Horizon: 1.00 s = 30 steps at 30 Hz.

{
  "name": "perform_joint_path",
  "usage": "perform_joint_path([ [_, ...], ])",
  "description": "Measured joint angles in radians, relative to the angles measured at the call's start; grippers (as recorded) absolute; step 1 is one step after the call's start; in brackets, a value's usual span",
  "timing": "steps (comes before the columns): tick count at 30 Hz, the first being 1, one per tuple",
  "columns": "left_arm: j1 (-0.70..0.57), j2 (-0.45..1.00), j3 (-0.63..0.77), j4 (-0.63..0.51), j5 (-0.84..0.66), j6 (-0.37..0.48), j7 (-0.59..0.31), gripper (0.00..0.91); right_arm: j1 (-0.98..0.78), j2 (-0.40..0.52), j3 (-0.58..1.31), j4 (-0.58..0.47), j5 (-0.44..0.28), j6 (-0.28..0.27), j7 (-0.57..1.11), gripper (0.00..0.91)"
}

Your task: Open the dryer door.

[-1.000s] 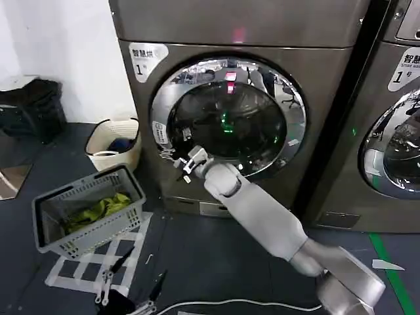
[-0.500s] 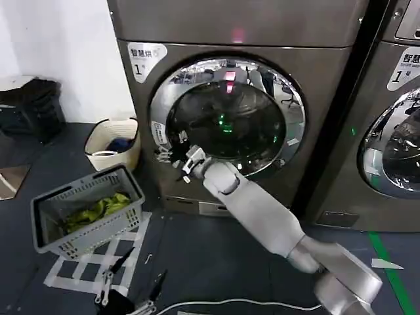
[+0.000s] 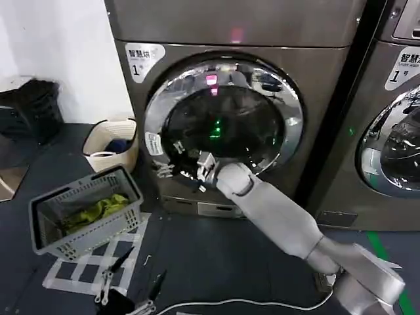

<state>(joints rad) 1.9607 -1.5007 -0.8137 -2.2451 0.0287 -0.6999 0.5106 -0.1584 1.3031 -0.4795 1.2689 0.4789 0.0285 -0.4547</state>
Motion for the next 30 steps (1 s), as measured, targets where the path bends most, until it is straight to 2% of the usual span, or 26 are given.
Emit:
perform_joint_path([
  [7,-0.023,0.017,-0.014,0.021,-0.022,0.014,-0.006,0.907,-0.002,-0.087,-0.017,0.087,0.063,0.005,-0.072,0.907],
  [18,-0.119,0.092,-0.140,0.068,-0.189,0.138,-0.019,0.907,0.001,-0.170,-0.034,0.202,0.118,0.006,-0.127,0.907],
  [23,-0.181,0.152,-0.209,0.110,-0.271,0.190,-0.023,0.907,0.006,-0.211,-0.048,0.237,0.167,0.048,-0.204,0.907],
  [30,-0.285,0.284,-0.224,0.179,-0.311,0.256,-0.037,0.907,0.004,-0.268,-0.053,0.279,0.209,0.086,-0.291,0.907],
])
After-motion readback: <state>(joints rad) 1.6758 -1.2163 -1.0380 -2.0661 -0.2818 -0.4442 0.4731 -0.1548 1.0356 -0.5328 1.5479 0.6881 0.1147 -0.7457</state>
